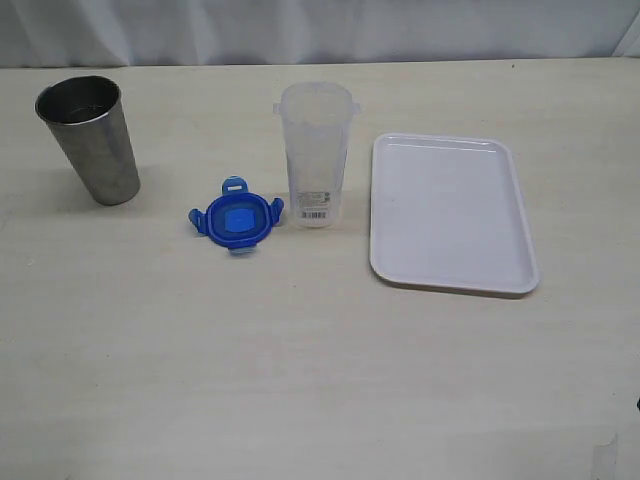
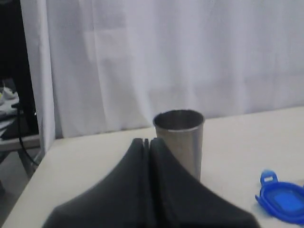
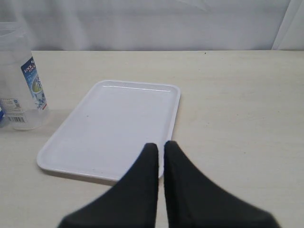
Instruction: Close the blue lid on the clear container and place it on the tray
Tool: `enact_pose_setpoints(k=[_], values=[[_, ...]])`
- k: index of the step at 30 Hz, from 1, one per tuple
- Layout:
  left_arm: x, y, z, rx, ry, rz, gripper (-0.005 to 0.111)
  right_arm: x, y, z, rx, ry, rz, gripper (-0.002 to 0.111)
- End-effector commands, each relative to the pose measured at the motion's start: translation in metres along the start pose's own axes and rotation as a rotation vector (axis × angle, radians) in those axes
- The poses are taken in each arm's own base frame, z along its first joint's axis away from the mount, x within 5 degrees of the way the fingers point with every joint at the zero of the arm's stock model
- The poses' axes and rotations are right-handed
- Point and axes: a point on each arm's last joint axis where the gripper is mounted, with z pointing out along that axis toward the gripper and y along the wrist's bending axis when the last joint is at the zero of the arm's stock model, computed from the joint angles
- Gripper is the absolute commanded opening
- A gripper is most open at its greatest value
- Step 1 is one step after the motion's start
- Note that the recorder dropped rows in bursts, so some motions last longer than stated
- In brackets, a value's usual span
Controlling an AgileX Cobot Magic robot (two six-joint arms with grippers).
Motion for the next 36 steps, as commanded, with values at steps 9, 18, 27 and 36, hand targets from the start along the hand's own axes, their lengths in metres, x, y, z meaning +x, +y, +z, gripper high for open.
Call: enact_pose_setpoints(k=[9,18,27,36], values=[[-0.043,0.005,-0.012,0.017,-0.512,-0.275,0.000,0.001,-0.001,0.000,0.008,0.000,-0.012,0.004],[-0.052,0.005,-0.017,0.025,-0.620,-0.264,0.105,0.001,-0.001,0.000,0.008,0.000,-0.012,0.004],[-0.051,0.004,0.020,0.027,-0.411,-0.229,0.105,0.001,-0.001,0.000,0.008,0.000,-0.012,0.004],[-0.020,-0.008,0.075,0.109,-0.170,-0.169,0.105,0.001,-0.001,0.000,0.008,0.000,-0.012,0.004]])
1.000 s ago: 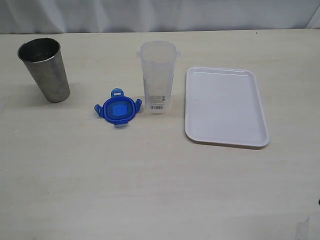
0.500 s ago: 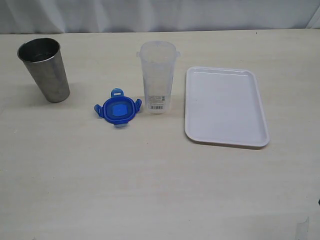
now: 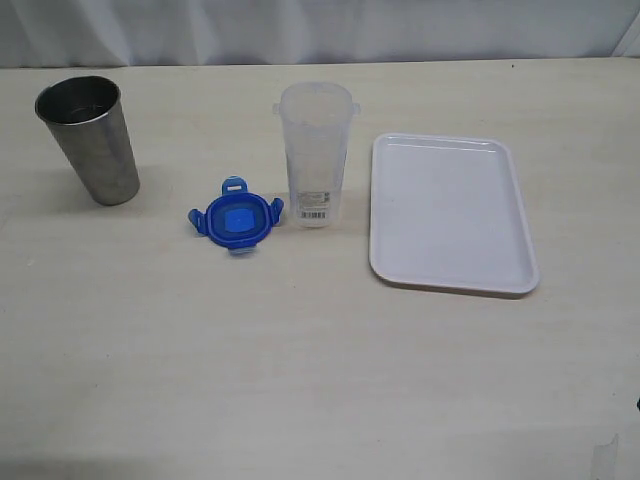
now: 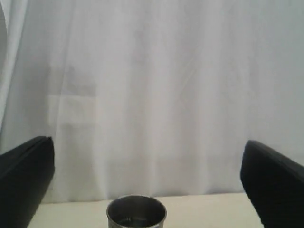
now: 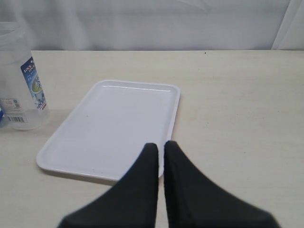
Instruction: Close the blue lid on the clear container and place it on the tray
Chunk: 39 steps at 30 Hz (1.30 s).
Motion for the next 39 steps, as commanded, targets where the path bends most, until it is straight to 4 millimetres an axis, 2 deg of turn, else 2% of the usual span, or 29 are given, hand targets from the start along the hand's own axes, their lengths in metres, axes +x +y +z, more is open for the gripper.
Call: enact_pose_setpoints(k=[1,20,29,39], values=[[0.017,0.000,0.021,0.030,0.050,0.004,0.105,0.001,-0.001,0.000,0.008,-0.002,-0.012,0.004],[0.121,0.005,0.102,0.116,0.381,0.031,0.105,0.001,-0.001,0.000,0.008,-0.002,-0.012,0.004],[0.148,0.009,0.126,0.115,0.425,0.025,0.105,0.001,-0.001,0.000,0.008,-0.002,-0.012,0.004],[0.167,0.012,0.149,0.115,0.422,0.027,0.105,0.001,-0.001,0.000,0.008,-0.002,-0.012,0.004]])
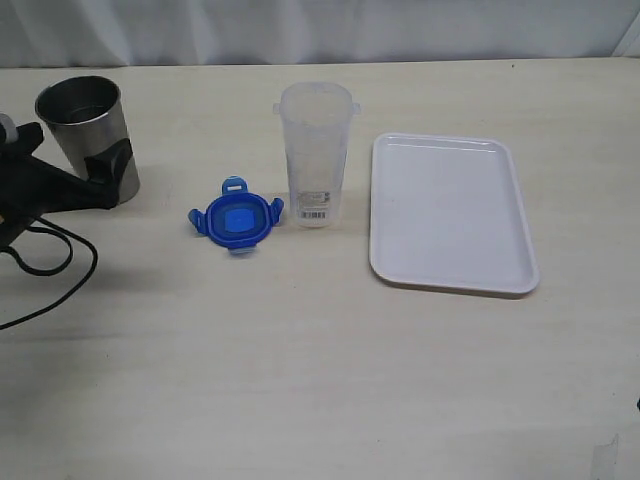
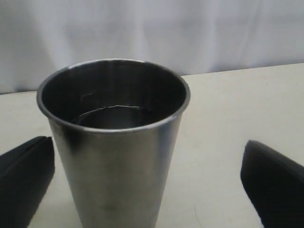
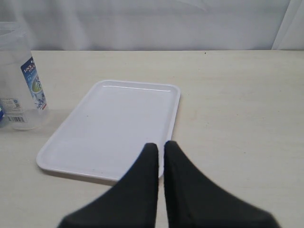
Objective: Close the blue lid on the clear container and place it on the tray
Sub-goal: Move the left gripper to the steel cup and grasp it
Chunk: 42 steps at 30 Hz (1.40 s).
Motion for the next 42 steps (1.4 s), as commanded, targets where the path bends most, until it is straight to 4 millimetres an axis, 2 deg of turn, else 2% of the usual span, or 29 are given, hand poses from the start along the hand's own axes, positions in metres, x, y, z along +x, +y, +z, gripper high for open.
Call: enact_pose_setpoints(k=[1,11,22,27,42], values=[[0.004,0.003,0.012,0.000,-0.010,0.004,0.105,0.001,-0.001,0.000,0.008,-0.002,-0.012,0.004],[0.009,0.008,0.034,-0.011,-0.023,0.002,0.105,0.001,-0.001,0.000,0.008,-0.002,-0.012,0.004],[0.001,0.012,0.051,-0.010,-0.061,0.015,0.105,0.001,-0.001,0.000,0.008,-0.002,-0.012,0.004],[0.007,0.012,0.052,-0.010,-0.056,0.008,0.105,0.001,-0.001,0.000,0.008,-0.002,-0.012,0.004],[0.006,0.015,0.052,-0.047,-0.059,-0.006,0.105,0.001,-0.001,0.000,0.008,-0.002,-0.012,0.004]])
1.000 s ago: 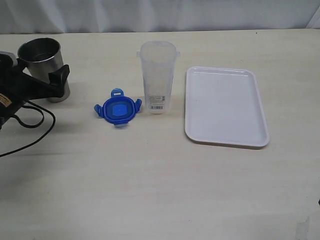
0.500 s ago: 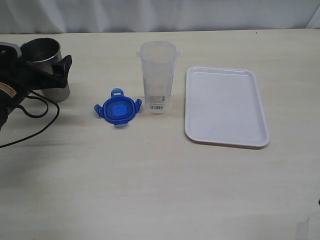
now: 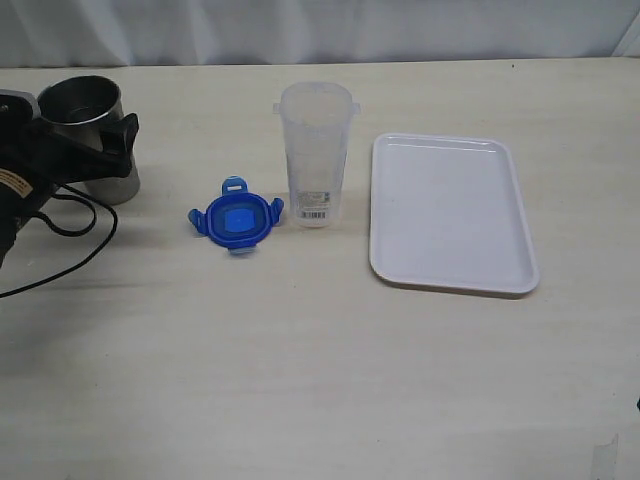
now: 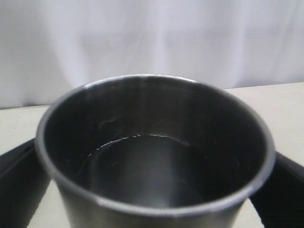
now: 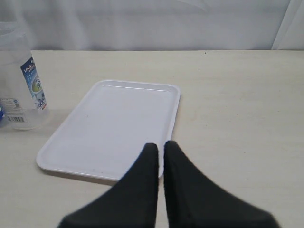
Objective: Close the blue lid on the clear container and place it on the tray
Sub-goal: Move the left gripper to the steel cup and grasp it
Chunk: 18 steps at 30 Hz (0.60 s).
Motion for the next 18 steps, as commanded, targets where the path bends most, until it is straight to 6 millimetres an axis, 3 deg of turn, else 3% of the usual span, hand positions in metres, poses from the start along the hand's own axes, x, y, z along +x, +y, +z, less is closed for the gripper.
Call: enact_pose_setpoints(k=[1,14,18], values=[[-0.0010,0.0007,0.0010,-0.003,-0.013,0.000,0.105,0.0009,-0.0005,0.0000,0.008,-0.002,-0.012,0.004],[-0.0010,0.0007,0.0010,-0.002,-0.013,0.000,0.105,0.0009,-0.0005,0.0000,0.008,-0.002,-0.012,0.004],[0.0070,0.0007,0.0015,-0.002,0.011,-0.008,0.105,0.0009,-0.0005,0.0000,0.008,-0.002,-0.012,0.004]])
